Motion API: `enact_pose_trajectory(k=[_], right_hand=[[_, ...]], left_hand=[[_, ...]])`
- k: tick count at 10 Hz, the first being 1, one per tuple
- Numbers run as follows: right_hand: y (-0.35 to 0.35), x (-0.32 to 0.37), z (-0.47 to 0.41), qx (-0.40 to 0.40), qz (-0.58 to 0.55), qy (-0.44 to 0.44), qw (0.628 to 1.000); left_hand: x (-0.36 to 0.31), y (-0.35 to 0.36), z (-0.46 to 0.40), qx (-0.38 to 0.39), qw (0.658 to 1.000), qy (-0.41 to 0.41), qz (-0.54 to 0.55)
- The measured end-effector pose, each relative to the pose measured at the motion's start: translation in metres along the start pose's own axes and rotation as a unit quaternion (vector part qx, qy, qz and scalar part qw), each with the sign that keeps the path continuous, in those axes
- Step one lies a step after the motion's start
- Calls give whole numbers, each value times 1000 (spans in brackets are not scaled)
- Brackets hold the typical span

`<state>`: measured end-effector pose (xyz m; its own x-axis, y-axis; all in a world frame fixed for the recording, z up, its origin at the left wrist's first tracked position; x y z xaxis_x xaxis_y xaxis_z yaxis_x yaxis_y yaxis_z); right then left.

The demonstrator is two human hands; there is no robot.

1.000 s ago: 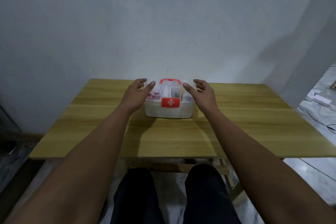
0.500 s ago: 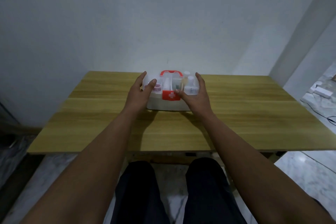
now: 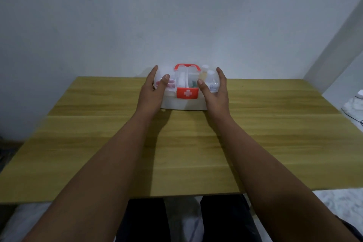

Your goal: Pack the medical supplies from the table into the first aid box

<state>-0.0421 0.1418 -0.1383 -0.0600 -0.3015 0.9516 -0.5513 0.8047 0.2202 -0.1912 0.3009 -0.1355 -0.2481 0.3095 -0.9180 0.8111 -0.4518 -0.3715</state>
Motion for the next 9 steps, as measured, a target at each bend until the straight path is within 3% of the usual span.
enact_pose_trajectory(k=[2, 5, 6, 8, 9], right_hand=[[7, -18, -62, -7, -15, 1, 1000], [5, -28, -70, -30, -9, -52, 998], [6, -20, -69, -14, 6, -21, 1000], [4, 32, -59, 22, 173, 50, 983], [3, 55, -47, 29, 217, 38, 975]], left_hand=[[2, 23, -61, -11, 1000, 9, -14], [9, 25, -69, -16, 1000, 26, 3], [1, 21, -65, -13, 999, 17, -27], [-46, -2, -53, -4, 967, 2, -255], [-73, -3, -32, -19, 963, 44, -265]])
Point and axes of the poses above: each hand's wrist, its own z-axis away from the middle knuckle, its own y-axis out of the palm, x = y × z, the point moved 5 cm from there along -z, towards the middle knuckle, and after that the axes turned 14 degrees about -z, right-handed, at the moved point
